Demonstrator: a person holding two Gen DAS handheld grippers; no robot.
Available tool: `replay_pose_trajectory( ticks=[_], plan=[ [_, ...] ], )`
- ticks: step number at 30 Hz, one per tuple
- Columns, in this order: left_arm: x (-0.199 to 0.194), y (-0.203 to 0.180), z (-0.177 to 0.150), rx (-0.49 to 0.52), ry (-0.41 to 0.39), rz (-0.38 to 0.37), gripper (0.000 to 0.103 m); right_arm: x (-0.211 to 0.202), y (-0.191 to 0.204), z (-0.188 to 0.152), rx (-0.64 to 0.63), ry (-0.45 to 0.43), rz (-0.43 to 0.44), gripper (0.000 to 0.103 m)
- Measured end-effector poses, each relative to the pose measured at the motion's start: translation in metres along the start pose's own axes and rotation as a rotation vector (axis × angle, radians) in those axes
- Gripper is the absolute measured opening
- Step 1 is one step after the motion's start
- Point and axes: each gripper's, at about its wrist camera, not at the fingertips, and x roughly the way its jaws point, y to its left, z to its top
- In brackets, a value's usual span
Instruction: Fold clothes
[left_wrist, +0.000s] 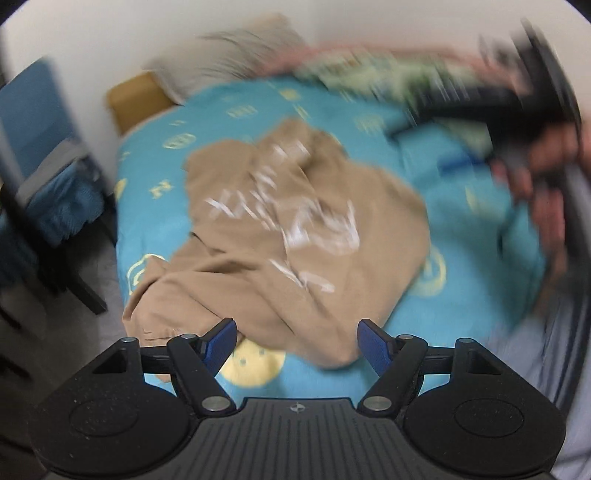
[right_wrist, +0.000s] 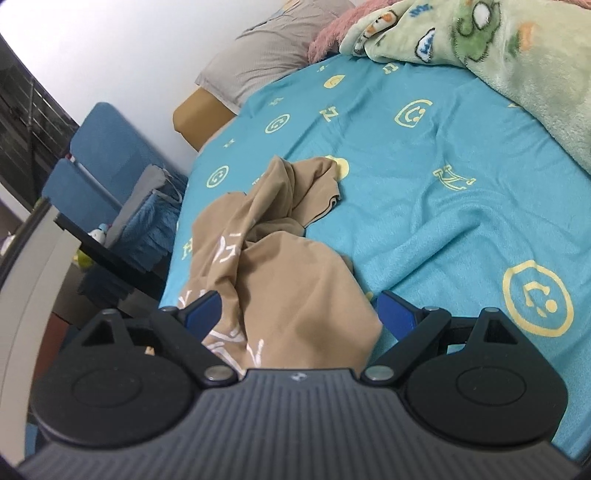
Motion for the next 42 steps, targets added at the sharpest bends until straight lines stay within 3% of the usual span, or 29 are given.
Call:
replay_pose_trajectory(
  ticks=[5,8,13,15,17,18,19,20,21,23,26,31,33,37,40,42],
  plan=[
    [0.014,-0.021,-0.005,0.348,0.100,0.096,0.074,0.000,-0.013,-0.002,0.035,0.017,-0.041,0.093],
    [0.026,-0.021,-0.012,0.443,0.133,0.142,0.072,0.005,-0.032,-0.006,0.138,0.060,-0.063,0.092],
    [0.048,-0.019,-0.018,0.535,0.175,0.206,0.070,0.021,-0.053,-0.022,0.295,0.171,-0.029,0.092],
    [0.058,-0.018,-0.021,0.583,0.182,0.239,0.070,0.026,-0.052,-0.029,0.298,0.203,-0.020,0.072],
    [0.068,-0.016,-0.025,0.613,0.186,0.269,0.069,0.032,-0.049,-0.034,0.305,0.230,-0.001,0.064],
    [0.075,-0.013,-0.025,0.619,0.187,0.290,0.067,0.034,-0.047,-0.036,0.307,0.237,0.012,0.054],
    [0.081,-0.011,-0.026,0.623,0.186,0.310,0.063,0.036,-0.044,-0.037,0.299,0.242,0.024,0.046],
    [0.086,-0.008,-0.026,0.614,0.182,0.324,0.049,0.036,-0.041,-0.037,0.284,0.240,0.032,0.032],
    [0.087,-0.003,-0.024,0.591,0.174,0.328,0.033,0.034,-0.039,-0.036,0.271,0.229,0.044,0.019],
    [0.077,0.014,-0.016,0.477,0.108,0.323,0.012,0.026,-0.034,-0.033,0.250,0.193,0.074,0.015],
    [0.050,0.044,0.002,0.247,-0.033,0.301,0.009,0.013,-0.024,-0.017,0.231,0.123,0.126,0.014],
    [0.016,0.103,0.035,-0.107,-0.266,0.295,0.009,0.028,0.003,0.033,0.204,0.097,0.169,0.014],
    [0.020,0.130,0.058,-0.228,-0.289,0.292,0.009,0.046,0.011,0.053,0.182,0.097,0.152,0.014],
    [0.064,0.178,0.098,-0.443,-0.268,0.275,0.009,0.087,0.013,0.080,0.170,0.110,0.104,0.014],
    [0.104,0.196,0.107,-0.519,-0.227,0.283,0.009,0.086,0.014,0.083,0.149,0.083,0.116,0.016],
    [0.124,0.196,0.104,-0.505,-0.200,0.296,0.013,0.085,0.014,0.086,0.135,0.065,0.123,0.021]
  ],
)
